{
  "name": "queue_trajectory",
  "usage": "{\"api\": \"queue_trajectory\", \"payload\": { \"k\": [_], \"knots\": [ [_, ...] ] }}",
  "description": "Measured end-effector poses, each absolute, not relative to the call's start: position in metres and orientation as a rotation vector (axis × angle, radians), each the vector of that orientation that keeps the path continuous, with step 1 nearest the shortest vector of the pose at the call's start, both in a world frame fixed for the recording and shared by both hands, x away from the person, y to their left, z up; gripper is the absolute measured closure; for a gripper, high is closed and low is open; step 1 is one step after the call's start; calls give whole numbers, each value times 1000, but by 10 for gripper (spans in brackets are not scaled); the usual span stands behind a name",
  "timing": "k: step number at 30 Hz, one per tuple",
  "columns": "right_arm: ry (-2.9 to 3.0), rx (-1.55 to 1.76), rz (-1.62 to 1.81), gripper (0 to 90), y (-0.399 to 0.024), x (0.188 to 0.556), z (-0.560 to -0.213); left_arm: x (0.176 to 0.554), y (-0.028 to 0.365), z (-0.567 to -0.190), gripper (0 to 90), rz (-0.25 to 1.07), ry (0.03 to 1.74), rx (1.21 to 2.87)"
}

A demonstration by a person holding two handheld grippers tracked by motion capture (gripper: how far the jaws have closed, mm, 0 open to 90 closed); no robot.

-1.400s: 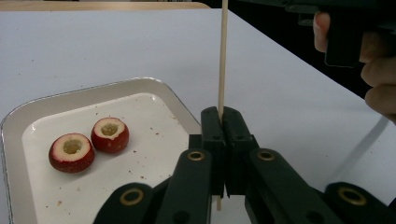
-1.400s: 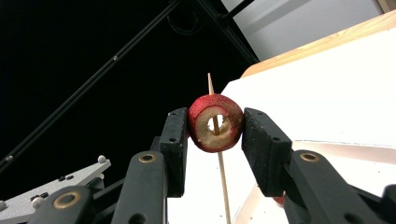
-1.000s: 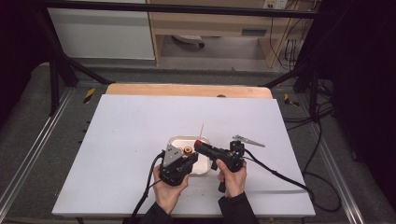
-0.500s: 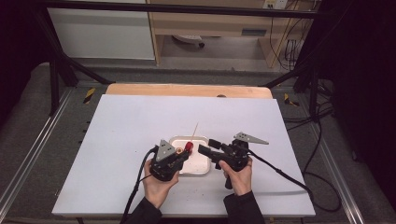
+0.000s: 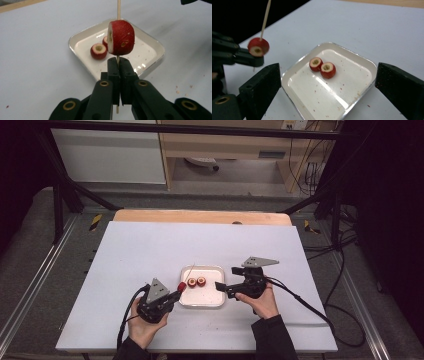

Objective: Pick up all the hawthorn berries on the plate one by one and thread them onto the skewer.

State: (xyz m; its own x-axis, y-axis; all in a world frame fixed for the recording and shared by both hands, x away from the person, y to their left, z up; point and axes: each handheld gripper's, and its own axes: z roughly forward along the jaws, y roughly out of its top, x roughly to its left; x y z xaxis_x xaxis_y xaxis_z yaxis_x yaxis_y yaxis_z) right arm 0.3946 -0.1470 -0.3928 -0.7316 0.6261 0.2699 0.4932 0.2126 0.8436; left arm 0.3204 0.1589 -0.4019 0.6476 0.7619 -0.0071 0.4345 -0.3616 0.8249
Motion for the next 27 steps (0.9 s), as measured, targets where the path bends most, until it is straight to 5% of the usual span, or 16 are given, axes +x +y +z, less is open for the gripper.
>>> {"api": "queue_trajectory", "payload": {
  "k": [27],
  "knots": [
    [2717,582,923,81,-96,424,-387,313,200,-418,880,469,975,2010]
  ]
}}
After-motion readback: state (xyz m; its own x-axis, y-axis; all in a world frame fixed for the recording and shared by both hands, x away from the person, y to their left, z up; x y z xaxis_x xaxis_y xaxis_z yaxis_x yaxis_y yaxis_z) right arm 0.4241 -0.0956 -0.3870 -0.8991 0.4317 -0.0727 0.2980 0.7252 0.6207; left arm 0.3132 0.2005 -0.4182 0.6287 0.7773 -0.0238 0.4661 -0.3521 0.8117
